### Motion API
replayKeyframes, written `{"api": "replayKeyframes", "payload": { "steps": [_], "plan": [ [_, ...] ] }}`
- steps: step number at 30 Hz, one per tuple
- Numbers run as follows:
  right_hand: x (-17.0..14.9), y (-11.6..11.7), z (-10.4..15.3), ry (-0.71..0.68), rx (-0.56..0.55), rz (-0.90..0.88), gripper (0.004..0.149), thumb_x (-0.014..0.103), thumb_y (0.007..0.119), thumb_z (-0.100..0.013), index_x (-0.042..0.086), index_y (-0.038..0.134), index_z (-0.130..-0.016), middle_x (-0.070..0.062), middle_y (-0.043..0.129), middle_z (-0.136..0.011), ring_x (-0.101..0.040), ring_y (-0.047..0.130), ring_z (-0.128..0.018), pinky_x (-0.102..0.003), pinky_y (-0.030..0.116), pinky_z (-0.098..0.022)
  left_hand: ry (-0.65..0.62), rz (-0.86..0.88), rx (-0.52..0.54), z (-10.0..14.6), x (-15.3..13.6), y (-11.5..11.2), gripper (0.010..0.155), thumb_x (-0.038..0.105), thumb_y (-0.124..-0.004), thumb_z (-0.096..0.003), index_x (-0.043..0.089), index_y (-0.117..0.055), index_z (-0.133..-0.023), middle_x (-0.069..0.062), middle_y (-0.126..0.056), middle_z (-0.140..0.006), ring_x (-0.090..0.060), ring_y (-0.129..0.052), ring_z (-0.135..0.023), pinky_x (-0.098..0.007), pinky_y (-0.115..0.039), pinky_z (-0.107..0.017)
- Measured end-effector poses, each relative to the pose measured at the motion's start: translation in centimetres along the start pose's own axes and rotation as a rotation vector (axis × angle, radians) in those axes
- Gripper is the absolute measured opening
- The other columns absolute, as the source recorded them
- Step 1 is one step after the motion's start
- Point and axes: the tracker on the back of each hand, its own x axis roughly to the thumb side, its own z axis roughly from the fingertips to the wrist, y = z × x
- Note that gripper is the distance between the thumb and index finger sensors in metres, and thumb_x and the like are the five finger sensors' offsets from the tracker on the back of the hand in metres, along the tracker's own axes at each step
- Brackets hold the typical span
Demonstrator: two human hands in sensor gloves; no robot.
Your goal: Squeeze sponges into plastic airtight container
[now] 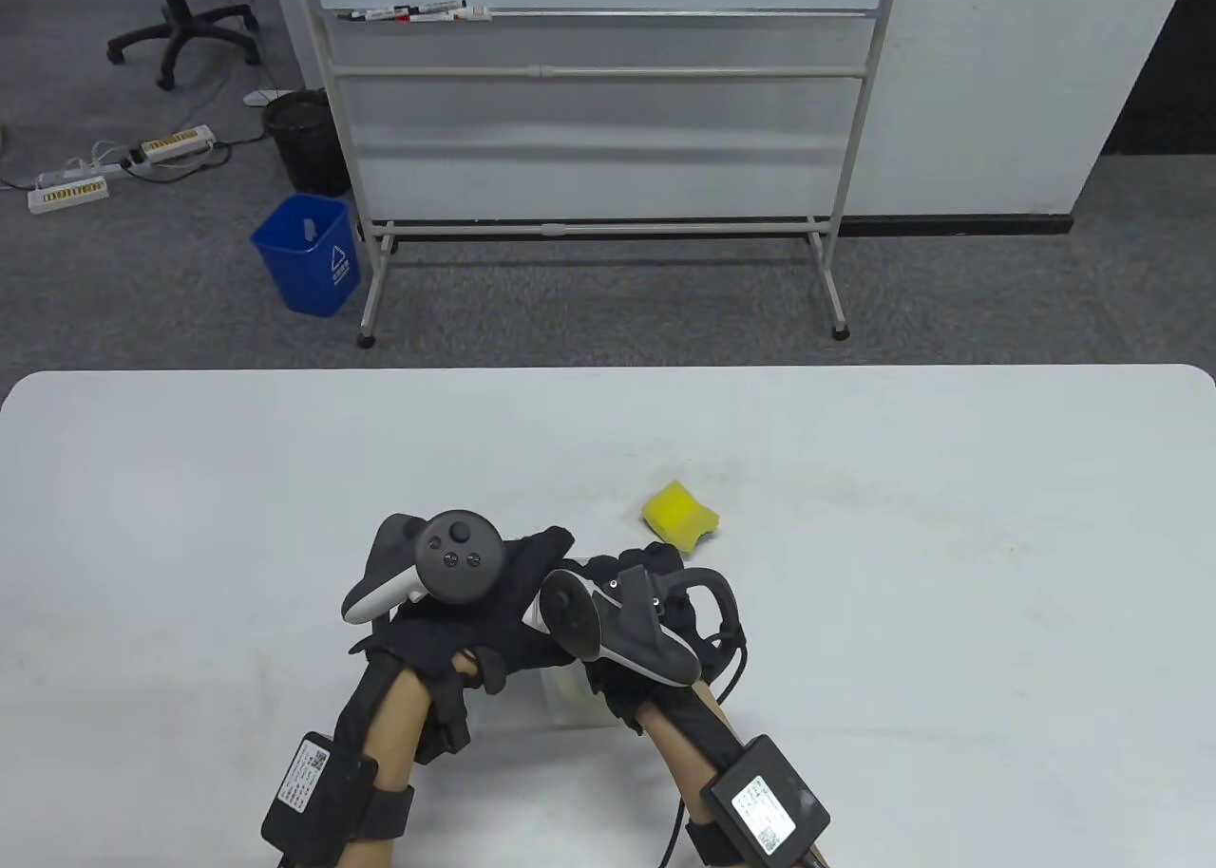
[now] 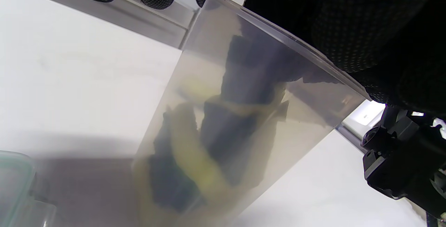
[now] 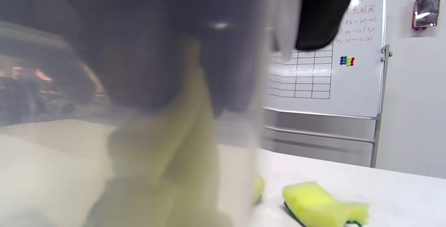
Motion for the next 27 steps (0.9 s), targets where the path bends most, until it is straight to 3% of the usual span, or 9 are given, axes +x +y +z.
{"api": "replayKeyframes", "payload": {
  "steps": [15,27],
  "plan": [
    [-2.0,1.3,-1.1,-0.001,0.199,-0.284,0.039,0.042,0.1,-0.036,0.023,0.102,-0.071,-0.002,0.11,-0.07,-0.028,0.099,-0.071,-0.061,0.061,-0.071,0.009,-0.009,0.003,-0.1,0.1,-0.1,0.1,0.061,-0.085,-0.0431,0.024,-0.026,-0.114,-0.007,-0.038,-0.126,-0.045,-0.043,-0.114,-0.071,-0.048,-0.077],
    [-1.8,1.8,-1.6,-0.013,0.433,-0.231,0.051,0.051,0.077,-0.047,0.02,0.099,-0.082,-0.002,0.101,-0.091,-0.03,0.089,-0.086,-0.061,0.054,-0.074,0.009,-0.005,-0.007,-0.1,0.2,-0.1,0.1,0.061,-0.086,-0.043,0.024,-0.026,-0.114,-0.006,-0.038,-0.126,-0.046,-0.043,-0.114,-0.072,-0.048,-0.077]
  ]
}}
